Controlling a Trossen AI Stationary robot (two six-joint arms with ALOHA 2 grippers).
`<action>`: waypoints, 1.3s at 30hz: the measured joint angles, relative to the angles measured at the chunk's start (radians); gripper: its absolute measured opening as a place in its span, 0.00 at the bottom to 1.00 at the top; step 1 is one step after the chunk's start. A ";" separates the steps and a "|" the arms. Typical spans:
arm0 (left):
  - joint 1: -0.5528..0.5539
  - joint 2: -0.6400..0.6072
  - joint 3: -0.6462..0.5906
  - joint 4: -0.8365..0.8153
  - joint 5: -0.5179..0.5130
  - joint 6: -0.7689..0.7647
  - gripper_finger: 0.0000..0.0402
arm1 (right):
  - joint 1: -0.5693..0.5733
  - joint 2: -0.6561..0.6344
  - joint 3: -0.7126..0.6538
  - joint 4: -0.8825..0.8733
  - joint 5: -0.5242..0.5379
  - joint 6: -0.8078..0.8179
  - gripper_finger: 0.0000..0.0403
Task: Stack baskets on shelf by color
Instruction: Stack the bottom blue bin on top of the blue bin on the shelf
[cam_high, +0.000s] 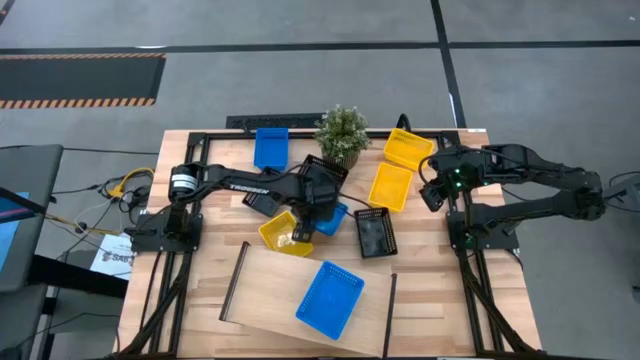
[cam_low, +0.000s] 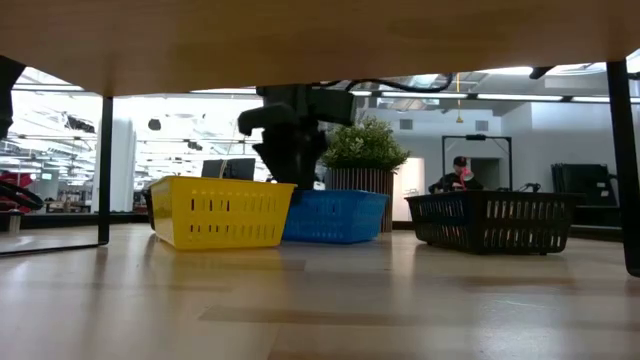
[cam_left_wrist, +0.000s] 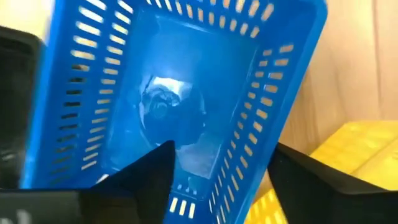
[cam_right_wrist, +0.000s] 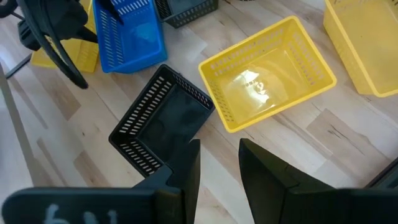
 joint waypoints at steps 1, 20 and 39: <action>0.000 0.000 -0.010 0.002 0.000 0.006 0.54 | 0.000 0.000 0.000 0.000 0.000 0.000 0.33; -0.005 0.031 0.009 0.023 -0.028 -0.070 0.00 | 0.000 0.000 0.000 0.000 0.000 0.000 0.33; -0.061 -0.004 0.734 -0.585 -0.116 -0.126 0.00 | 0.000 0.000 0.000 0.000 0.000 -0.007 0.33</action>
